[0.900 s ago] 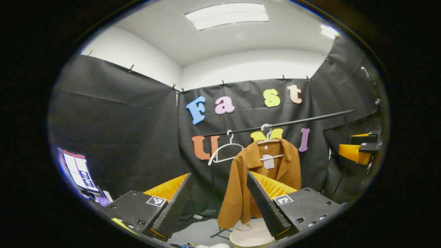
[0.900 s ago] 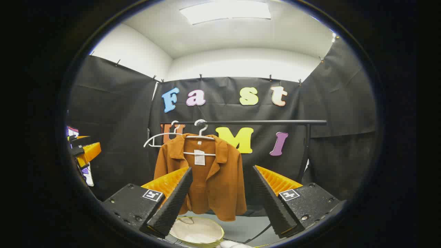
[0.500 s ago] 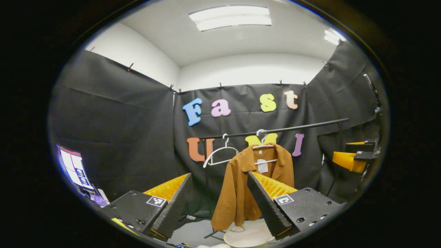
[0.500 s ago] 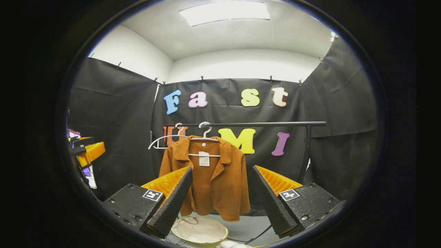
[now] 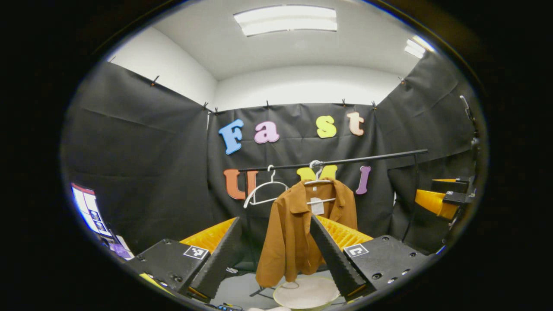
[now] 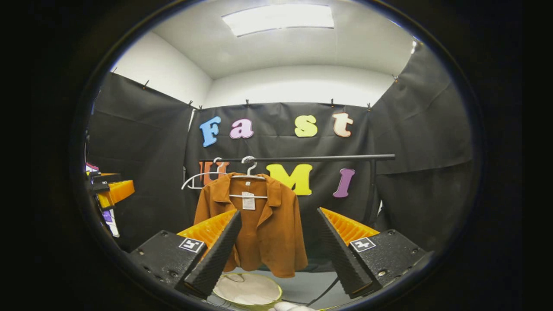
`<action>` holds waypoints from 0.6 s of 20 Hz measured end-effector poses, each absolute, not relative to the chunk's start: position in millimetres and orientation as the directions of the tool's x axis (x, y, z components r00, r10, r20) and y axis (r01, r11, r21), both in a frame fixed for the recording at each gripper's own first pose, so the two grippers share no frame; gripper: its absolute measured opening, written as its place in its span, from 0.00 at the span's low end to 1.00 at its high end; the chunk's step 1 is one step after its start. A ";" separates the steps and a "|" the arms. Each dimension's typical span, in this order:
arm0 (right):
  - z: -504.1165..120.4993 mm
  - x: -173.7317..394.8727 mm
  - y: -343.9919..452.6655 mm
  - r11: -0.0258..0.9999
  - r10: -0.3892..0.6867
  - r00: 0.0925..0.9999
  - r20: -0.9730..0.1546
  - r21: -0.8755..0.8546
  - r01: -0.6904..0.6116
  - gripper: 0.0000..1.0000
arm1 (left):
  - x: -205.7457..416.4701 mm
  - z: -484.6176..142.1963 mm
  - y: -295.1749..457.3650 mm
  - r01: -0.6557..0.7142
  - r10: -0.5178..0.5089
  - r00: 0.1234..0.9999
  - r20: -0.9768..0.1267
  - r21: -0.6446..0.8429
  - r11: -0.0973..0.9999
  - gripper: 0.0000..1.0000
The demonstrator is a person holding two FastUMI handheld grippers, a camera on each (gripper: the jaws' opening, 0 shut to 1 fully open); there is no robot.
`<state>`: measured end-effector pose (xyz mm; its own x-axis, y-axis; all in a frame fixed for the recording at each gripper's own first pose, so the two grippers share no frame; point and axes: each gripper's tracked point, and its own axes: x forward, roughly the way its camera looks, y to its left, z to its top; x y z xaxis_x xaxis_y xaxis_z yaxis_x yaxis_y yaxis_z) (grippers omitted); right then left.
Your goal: Grasp the clothes on the hanger with both hands and then place them into the laundry hamper below.
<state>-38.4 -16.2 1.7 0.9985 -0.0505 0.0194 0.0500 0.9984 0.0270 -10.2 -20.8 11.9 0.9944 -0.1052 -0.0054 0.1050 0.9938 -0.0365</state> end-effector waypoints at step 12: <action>-55.3 38.7 -35.8 0.999 -0.006 0.996 -0.085 0.044 0.010 1.00 | 47.6 -18.4 -79.8 0.176 -0.175 0.984 0.022 -0.017 0.984 0.99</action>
<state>38.7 -35.8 -55.3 0.9964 -0.0062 -0.0851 0.0099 0.9990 0.0441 47.6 -79.8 -18.4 0.9843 -0.1754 0.0215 0.1758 0.9843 -0.0172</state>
